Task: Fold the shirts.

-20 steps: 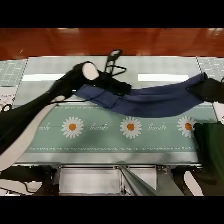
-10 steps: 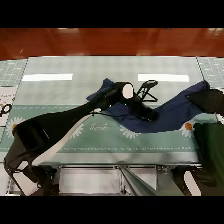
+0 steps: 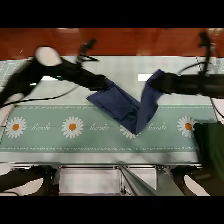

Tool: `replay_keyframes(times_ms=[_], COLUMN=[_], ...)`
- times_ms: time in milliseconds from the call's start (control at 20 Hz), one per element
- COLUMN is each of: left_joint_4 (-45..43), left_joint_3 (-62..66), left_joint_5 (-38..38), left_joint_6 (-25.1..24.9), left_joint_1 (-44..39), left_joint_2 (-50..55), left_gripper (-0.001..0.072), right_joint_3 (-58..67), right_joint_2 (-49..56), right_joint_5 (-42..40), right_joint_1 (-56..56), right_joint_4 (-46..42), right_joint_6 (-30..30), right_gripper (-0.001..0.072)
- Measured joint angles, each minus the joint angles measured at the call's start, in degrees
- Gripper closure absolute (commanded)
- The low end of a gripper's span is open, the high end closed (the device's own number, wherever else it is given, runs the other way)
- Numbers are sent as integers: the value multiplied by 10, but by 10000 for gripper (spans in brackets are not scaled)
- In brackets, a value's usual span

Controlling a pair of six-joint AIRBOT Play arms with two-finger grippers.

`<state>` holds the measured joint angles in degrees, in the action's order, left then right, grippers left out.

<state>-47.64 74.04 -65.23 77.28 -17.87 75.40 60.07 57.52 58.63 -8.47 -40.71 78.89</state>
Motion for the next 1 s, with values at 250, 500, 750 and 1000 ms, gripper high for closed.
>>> replay_keyframes(times_ms=[250, 500, 750, 1000], left_joint_4=[1, 1, 2, 0], left_joint_3=[-142, -218, -260, -200], left_joint_5=[9, 12, 37, 81], left_joint_6=[-12, -16, -17, -30], left_joint_1=[165, 216, 213, 312], left_joint_2=[-188, -256, -266, -266], left_gripper=[687, 687, 687, 687], right_joint_3=[124, 222, 245, 249], right_joint_2=[233, 385, 428, 369], right_joint_5=[-83, -91, -64, 109], right_joint_1=[-81, -104, -103, 7], right_joint_4=[50, 95, 122, 42], right_joint_6=[-24, -29, -31, -20], right_gripper=[681, 644, 304, 304])
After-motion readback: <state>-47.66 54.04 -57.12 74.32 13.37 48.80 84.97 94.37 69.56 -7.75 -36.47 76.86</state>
